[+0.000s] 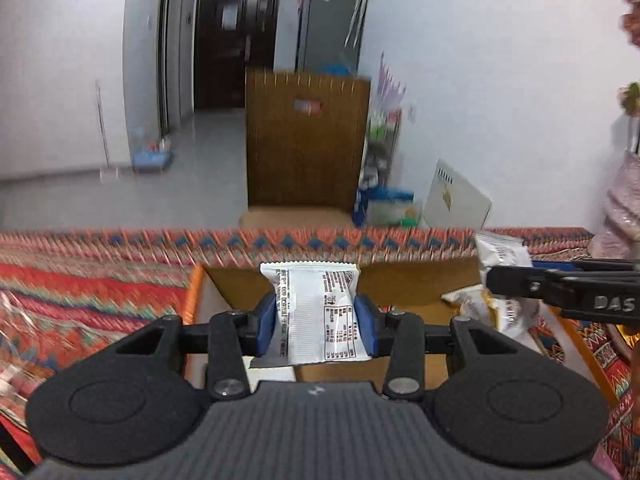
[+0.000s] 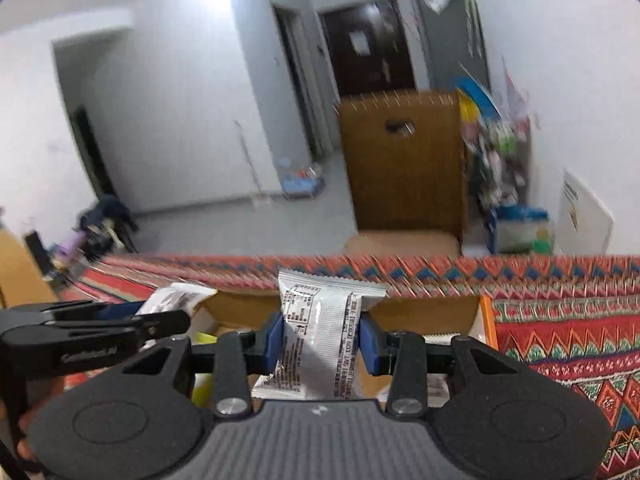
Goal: Organize snacks
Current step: 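Carry both wrappers into the orange box and open both tools, then withdraw both tools from the box back toward the snack pile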
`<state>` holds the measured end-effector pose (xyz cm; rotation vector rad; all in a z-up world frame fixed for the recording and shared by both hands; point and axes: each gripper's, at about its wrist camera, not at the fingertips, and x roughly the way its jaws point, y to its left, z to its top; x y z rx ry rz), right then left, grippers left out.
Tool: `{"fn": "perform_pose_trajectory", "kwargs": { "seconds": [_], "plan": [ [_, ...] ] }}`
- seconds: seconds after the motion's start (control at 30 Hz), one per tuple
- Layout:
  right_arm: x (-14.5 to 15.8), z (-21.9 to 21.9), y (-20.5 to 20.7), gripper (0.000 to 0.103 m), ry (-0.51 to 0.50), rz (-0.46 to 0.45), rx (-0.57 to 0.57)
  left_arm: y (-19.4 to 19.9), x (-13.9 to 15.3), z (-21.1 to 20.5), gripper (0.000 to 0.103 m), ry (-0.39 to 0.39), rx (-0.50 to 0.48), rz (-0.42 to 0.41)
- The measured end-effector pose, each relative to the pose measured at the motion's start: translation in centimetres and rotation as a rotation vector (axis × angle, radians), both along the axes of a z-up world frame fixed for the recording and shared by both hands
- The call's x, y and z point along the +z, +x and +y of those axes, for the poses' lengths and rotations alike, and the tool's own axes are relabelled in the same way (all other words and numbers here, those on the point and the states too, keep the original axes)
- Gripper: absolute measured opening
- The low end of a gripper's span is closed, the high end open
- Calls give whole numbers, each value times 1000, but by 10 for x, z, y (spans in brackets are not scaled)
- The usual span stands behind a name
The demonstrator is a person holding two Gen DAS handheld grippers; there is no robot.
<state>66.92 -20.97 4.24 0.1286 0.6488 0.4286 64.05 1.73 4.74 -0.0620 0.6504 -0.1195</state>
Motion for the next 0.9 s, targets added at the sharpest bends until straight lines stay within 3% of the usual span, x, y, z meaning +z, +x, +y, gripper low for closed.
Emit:
{"fn": "perform_pose_trajectory", "kwargs": {
  "seconds": [0.07,0.1,0.13,0.17,0.2,0.37,0.57,0.9],
  "plan": [
    [-13,8,13,41,-41,39,-13,14,-11,-3,46,6,12,31],
    [-18,9,18,43,-42,59,-24,18,-15,-5,53,21,25,29],
    [-23,10,23,48,-42,72,-38,20,-19,-7,57,34,20,28],
    [-27,12,26,65,-54,83,-48,23,-22,-7,64,40,17,31],
    [-32,13,28,71,-59,86,-59,24,-24,-6,65,37,23,33],
    [-41,13,30,70,-57,96,-61,20,-20,-8,72,37,22,29],
    [-25,5,17,72,-68,65,-62,3,0,-8,75,43,7,4],
    [8,-10,-80,84,-62,-61,-61,-90,37,-8,84,28,18,-98]
  ]
}}
